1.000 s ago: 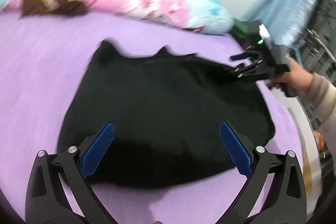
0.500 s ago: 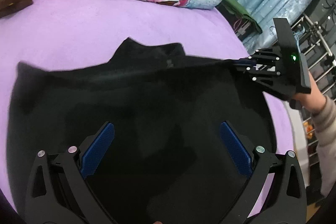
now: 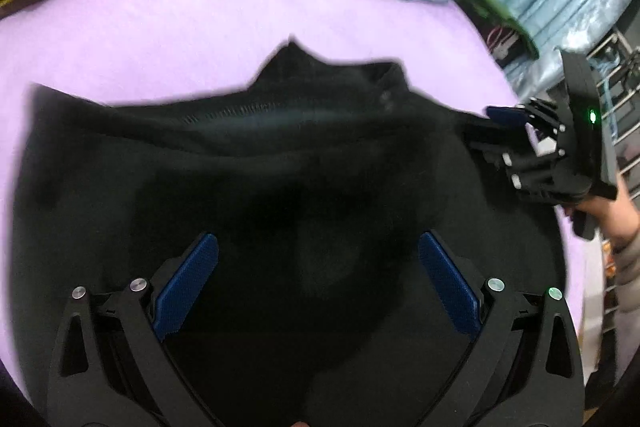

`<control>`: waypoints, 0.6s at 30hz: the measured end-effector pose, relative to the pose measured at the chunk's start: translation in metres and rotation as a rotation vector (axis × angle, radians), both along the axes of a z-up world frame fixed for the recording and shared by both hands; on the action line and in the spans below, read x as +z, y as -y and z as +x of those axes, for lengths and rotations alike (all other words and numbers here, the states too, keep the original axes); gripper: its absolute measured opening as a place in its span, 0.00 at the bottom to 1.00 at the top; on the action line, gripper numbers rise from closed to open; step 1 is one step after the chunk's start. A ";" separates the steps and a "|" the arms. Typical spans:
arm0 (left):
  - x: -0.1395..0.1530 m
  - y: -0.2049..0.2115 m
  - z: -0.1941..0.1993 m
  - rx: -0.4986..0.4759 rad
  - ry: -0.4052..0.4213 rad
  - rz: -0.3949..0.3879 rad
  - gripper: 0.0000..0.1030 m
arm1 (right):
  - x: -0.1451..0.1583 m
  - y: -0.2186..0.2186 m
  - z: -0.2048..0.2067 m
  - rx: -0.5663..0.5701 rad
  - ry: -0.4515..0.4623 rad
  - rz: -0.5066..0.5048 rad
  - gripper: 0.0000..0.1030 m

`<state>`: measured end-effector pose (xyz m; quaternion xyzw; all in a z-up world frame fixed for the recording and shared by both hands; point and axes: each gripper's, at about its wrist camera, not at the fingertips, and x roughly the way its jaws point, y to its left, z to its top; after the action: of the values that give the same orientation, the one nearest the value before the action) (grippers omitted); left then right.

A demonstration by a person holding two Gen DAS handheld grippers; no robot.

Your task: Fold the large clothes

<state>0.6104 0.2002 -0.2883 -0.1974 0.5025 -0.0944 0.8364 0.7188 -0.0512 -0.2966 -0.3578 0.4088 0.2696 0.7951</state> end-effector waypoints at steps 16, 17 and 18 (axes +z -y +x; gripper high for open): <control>0.041 -0.056 -0.230 0.291 0.047 -0.207 0.94 | 0.030 0.178 -0.184 -0.386 -0.049 0.536 0.84; 0.033 -0.062 -0.244 0.324 0.039 -0.256 0.94 | 0.029 0.187 -0.195 -0.425 -0.052 0.575 0.84; 0.026 -0.066 -0.256 0.361 0.030 -0.296 0.94 | 0.026 0.193 -0.205 -0.460 -0.069 0.619 0.84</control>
<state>0.3548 0.2665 -0.2627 -0.4029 0.4272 -0.0189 0.8092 0.5138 -0.2447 -0.2705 0.0094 0.4039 0.2067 0.8911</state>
